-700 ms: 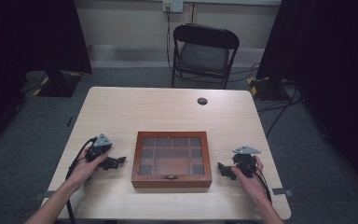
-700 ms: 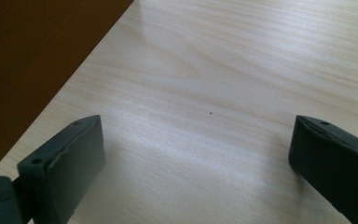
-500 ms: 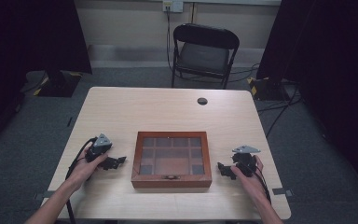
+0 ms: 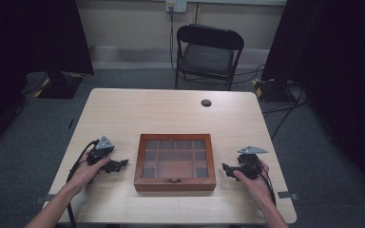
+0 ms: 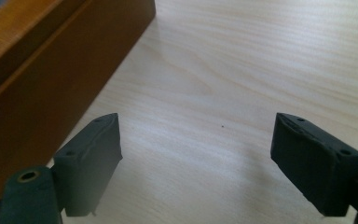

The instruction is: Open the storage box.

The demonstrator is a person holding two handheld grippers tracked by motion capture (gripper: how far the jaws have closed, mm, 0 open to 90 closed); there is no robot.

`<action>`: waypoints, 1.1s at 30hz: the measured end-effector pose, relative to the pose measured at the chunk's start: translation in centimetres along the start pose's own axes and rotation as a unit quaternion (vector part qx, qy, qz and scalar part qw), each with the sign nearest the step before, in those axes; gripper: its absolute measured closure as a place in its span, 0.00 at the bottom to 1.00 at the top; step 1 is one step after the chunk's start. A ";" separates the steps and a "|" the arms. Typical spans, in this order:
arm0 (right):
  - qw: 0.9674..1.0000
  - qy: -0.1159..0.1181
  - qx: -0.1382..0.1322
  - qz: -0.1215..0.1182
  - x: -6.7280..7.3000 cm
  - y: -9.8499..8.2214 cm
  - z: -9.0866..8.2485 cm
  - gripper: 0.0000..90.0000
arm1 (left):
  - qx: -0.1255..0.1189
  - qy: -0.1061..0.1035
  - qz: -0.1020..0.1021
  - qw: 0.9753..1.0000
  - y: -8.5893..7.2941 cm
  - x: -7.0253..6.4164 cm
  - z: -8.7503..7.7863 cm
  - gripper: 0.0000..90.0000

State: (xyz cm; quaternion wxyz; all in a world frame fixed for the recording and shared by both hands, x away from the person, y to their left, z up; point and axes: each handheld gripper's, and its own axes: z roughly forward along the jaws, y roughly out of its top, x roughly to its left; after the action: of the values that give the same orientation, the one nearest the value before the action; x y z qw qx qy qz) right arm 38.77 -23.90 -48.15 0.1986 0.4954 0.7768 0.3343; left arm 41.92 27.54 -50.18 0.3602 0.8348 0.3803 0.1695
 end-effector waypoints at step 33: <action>0.988 0.139 -0.066 -0.020 3.0 3.3 -4.7 0.45 | 0.000 0.000 0.000 1.000 0.0 0.0 0.0 0.12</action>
State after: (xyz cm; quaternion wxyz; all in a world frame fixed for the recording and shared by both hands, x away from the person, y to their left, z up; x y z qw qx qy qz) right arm 36.59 -21.76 -42.44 0.1271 0.4141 0.7831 0.4462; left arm 41.92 27.54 -50.18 0.3605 0.8346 0.3805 0.1694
